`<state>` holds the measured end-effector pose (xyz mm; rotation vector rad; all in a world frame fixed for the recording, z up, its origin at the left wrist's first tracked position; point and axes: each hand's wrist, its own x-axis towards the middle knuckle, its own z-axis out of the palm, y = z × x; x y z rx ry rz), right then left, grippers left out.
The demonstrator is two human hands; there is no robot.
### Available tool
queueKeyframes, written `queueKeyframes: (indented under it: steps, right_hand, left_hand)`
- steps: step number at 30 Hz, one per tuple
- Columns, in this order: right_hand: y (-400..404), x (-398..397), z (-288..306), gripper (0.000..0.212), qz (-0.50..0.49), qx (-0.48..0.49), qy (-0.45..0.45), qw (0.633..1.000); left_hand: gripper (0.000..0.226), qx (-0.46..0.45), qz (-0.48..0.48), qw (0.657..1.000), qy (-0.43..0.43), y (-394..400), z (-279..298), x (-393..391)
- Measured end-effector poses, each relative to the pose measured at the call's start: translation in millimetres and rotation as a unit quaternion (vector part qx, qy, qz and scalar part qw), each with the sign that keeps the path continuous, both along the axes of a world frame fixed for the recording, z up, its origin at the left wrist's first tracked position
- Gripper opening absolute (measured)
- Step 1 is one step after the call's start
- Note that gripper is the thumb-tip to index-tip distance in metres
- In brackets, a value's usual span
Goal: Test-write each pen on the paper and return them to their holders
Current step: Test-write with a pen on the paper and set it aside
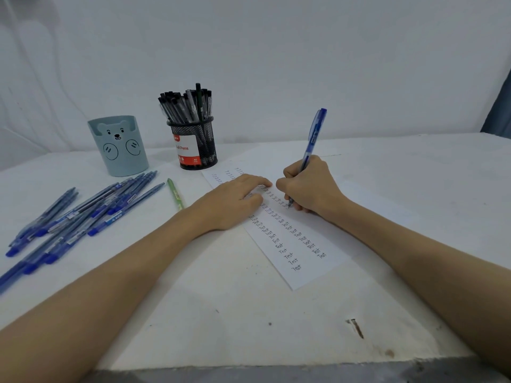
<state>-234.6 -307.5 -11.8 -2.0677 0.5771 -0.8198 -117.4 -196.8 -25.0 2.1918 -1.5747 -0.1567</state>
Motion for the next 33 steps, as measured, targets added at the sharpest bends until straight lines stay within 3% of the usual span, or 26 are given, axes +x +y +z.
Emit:
queueKeyframes:
  steps: [16, 28, 30, 33]
  right_hand:
    - [-2.4, -1.4, 2.3, 0.039, -0.018, 0.039, 0.010, 0.999]
    - [-0.8, -0.2, 1.6, 0.043, -0.029, 0.008, 0.011, 0.999]
    - [-2.1, -0.5, 2.2, 0.041, -0.036, 0.033, 0.000, 0.999]
    - [-5.9, -4.7, 7.3, 0.031, -0.043, 0.148, -0.026, 0.988]
  left_hand:
    - [0.039, -0.013, -0.004, 1.000, 0.005, 0.8, -1.1, 1.4]
    - [0.037, -0.019, 0.006, 1.000, 0.002, 0.9, -2.3, 2.0]
    - [0.037, -0.020, 0.019, 1.000, 0.006, 1.8, -2.7, 2.9]
    - [0.040, -0.016, 0.041, 0.999, -0.003, 3.0, -4.0, 3.4]
